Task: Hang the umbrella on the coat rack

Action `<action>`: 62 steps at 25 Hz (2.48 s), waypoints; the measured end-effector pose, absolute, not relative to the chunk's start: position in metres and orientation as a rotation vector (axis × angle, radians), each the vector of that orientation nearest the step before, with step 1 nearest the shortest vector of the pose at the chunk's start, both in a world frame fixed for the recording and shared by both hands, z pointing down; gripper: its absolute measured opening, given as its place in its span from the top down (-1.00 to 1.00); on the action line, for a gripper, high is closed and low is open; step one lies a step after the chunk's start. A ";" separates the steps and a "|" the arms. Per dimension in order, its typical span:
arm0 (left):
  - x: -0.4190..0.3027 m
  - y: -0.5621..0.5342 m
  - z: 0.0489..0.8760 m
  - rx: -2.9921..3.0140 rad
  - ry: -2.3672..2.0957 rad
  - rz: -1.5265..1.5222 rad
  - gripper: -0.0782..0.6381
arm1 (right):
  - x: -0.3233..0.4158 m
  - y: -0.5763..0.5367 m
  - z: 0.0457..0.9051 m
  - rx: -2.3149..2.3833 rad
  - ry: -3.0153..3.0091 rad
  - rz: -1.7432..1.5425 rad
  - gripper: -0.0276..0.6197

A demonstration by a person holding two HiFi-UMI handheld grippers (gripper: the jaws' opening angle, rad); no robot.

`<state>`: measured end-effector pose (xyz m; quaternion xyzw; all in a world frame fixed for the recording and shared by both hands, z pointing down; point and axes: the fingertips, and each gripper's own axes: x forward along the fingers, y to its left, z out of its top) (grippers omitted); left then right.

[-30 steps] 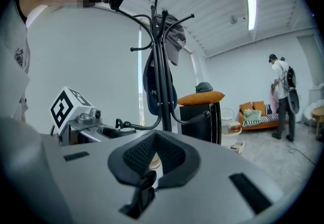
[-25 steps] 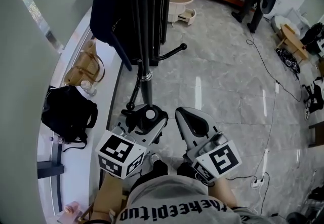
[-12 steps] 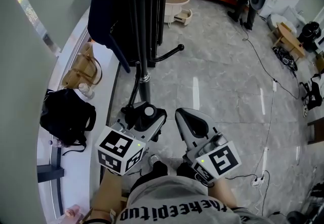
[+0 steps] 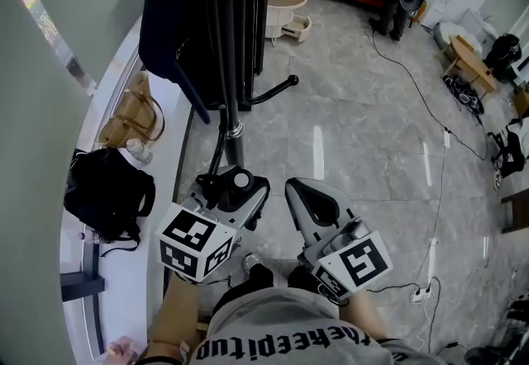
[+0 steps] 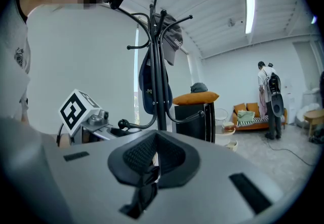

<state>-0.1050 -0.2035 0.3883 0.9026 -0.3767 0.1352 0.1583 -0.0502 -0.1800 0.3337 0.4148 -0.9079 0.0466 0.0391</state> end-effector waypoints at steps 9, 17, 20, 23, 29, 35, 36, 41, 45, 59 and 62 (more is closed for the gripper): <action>-0.101 -0.209 0.399 2.593 -1.053 0.440 0.13 | -0.048 -0.186 0.334 1.273 -2.776 0.147 0.88; -0.116 -0.212 0.398 2.631 -1.232 0.257 0.13 | -0.049 -0.192 0.333 1.249 -2.786 0.140 0.88; -0.127 -0.205 0.402 2.639 -1.273 0.260 0.13 | -0.050 -0.191 0.333 1.231 -2.794 0.145 0.88; -0.135 -0.204 0.398 2.679 -1.377 0.282 0.13 | -0.055 -0.192 0.332 1.201 -2.808 0.138 0.88; -0.150 -0.198 0.403 2.624 -1.487 0.318 0.14 | -0.064 -0.185 0.333 1.133 -2.837 0.136 0.88; -0.169 -0.189 0.395 2.565 -1.627 0.289 0.25 | -0.072 -0.182 0.332 1.073 -2.864 0.140 0.88; -0.170 -0.187 0.395 2.555 -1.639 0.288 0.27 | -0.073 -0.181 0.331 1.063 -2.879 0.139 0.88; -0.173 -0.175 0.394 2.522 -1.708 0.291 0.41 | -0.078 -0.175 0.324 1.017 -2.949 0.120 0.88; -0.174 -0.168 0.387 2.496 -1.750 0.273 0.56 | -0.076 -0.172 0.328 0.974 -2.913 0.124 0.88; -0.163 -0.135 0.367 2.440 -1.836 0.236 0.74 | -0.083 -0.152 0.320 0.791 -2.968 0.102 0.88; -0.164 -0.127 0.362 2.420 -1.847 0.210 0.74 | -0.086 -0.147 0.319 0.740 -2.978 0.097 0.88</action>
